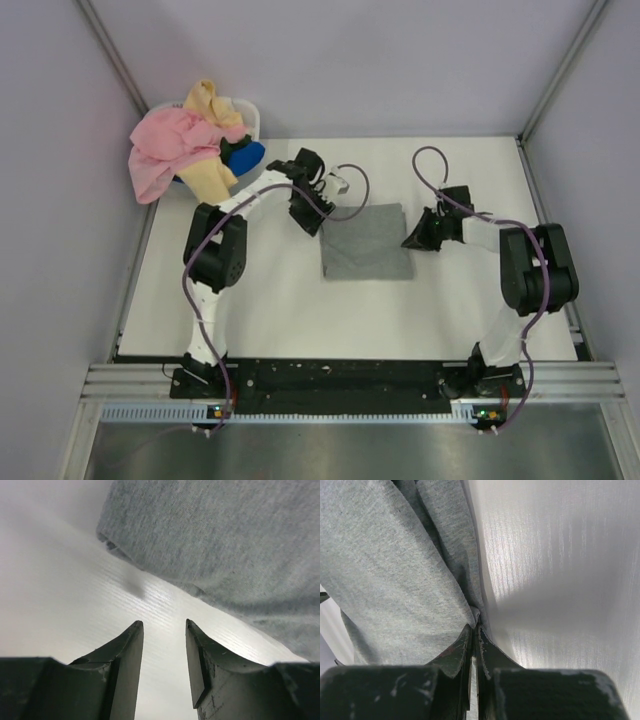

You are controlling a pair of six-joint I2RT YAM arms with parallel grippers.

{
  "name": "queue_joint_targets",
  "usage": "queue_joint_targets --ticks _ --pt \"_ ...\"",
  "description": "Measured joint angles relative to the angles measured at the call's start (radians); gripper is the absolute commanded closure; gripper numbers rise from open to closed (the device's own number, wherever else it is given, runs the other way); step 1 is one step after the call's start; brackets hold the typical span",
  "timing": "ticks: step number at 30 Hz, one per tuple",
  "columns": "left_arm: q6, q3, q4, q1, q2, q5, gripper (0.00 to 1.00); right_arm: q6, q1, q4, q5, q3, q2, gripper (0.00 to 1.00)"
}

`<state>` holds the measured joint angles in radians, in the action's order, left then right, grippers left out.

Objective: Fold and stack the t-shirts
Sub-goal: Smooth out wrinkles on the folded tshirt

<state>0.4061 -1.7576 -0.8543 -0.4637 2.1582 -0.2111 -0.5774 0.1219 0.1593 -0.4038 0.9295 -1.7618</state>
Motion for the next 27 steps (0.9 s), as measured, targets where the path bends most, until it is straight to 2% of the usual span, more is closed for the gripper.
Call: queue_joint_targets --ticks 5,7,9,13,18,22,27 --pt "-0.001 0.002 -0.01 -0.018 -0.1 -0.001 0.57 0.009 0.0 0.011 0.005 0.004 0.0 0.86" --pt "-0.001 0.014 -0.002 -0.054 -0.149 -0.018 0.58 0.013 0.001 0.024 0.013 0.01 0.0 0.74" --pt "-0.001 0.042 0.011 -0.112 -0.182 -0.051 0.59 0.018 0.001 0.048 0.02 0.024 0.001 0.68" --pt "-0.008 0.125 0.021 -0.212 -0.168 -0.112 0.6 0.059 0.005 0.145 0.079 0.066 0.023 0.66" --pt "-0.012 0.213 0.012 -0.204 -0.136 -0.132 0.59 0.129 0.065 0.283 0.205 0.121 0.15 0.69" --pt "-0.013 0.223 0.013 -0.183 -0.136 -0.132 0.6 0.143 0.154 0.254 0.174 0.117 0.241 0.78" --pt "-0.014 0.227 0.018 -0.182 -0.136 -0.128 0.61 0.101 0.172 0.167 0.117 0.027 0.174 0.8"
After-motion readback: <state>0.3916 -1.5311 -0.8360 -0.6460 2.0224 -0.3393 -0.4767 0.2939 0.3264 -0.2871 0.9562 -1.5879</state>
